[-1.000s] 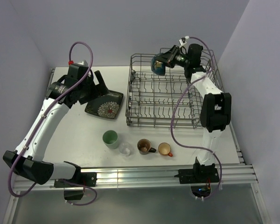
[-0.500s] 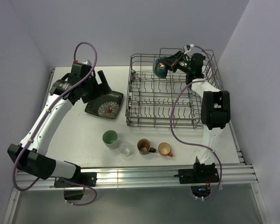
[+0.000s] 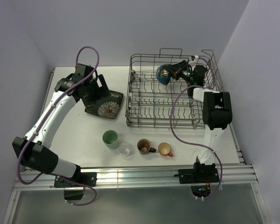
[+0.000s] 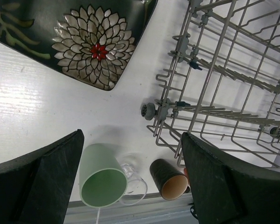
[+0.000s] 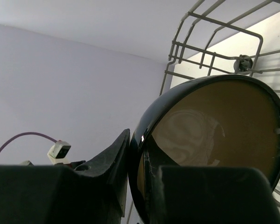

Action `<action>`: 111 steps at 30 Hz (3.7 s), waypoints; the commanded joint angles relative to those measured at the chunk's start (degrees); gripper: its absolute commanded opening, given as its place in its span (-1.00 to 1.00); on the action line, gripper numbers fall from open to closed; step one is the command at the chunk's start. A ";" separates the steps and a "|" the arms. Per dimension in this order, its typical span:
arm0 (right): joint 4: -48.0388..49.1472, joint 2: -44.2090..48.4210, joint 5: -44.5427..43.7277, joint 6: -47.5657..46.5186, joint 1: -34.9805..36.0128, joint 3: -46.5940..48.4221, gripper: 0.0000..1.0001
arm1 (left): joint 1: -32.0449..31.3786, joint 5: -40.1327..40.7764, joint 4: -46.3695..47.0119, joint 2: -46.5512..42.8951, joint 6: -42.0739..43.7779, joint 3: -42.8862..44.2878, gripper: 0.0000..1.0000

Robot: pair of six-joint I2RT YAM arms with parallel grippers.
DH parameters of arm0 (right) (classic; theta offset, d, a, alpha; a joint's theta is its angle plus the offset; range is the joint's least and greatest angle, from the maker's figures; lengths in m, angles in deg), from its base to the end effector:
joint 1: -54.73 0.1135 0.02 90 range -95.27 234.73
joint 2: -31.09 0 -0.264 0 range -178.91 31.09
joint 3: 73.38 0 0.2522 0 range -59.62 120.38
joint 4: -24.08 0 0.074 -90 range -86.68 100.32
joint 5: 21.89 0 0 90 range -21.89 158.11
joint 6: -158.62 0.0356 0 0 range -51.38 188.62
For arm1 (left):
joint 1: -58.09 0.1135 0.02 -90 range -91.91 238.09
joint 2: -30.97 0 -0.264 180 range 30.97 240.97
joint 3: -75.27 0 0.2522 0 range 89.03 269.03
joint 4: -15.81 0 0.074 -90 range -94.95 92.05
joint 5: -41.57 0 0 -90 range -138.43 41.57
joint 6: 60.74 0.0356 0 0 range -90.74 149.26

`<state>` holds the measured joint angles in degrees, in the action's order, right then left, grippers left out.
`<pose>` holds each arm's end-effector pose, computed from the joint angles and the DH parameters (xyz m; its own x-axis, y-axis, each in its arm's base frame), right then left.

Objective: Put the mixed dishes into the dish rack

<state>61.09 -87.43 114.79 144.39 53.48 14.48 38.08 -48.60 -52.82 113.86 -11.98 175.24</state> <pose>0.4613 0.0158 0.2277 -0.6590 0.6796 -0.3223 -0.2812 0.1748 0.9436 0.2786 -0.1016 0.3637 -0.7801 -0.4175 -0.4661 -0.2265 0.8827 -0.4117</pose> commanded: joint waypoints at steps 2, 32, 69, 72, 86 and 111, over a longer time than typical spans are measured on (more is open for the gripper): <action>4.96 2.68 -0.71 0.17 -1.55 -2.65 -1.00 | 0.23 -1.06 -0.14 -0.01 -1.31 0.00 0.81; -10.48 8.13 -6.25 -5.62 -6.83 -11.45 0.11 | -0.38 -6.00 0.92 0.25 -5.44 -1.58 0.72; -57.96 29.04 -17.23 -30.94 -0.60 2.18 0.69 | -6.09 -0.71 -1.56 -5.99 -5.97 -28.02 0.35; -61.30 32.29 -17.58 -31.73 0.99 3.84 0.69 | -6.09 -2.82 1.43 -3.97 -4.83 -29.70 0.12; -75.23 40.91 0.50 -34.49 16.02 6.33 0.70 | -3.64 -0.19 -14.11 -8.63 -6.57 1.38 -1.00; 17.72 36.16 13.88 34.12 20.59 -14.69 0.71 | -1.00 -39.13 47.67 -16.46 -41.91 -13.37 -1.00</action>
<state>74.79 -51.47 127.01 177.81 72.06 -2.15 37.56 -84.84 -15.16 97.03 -50.60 158.67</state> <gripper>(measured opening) 0.852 0.066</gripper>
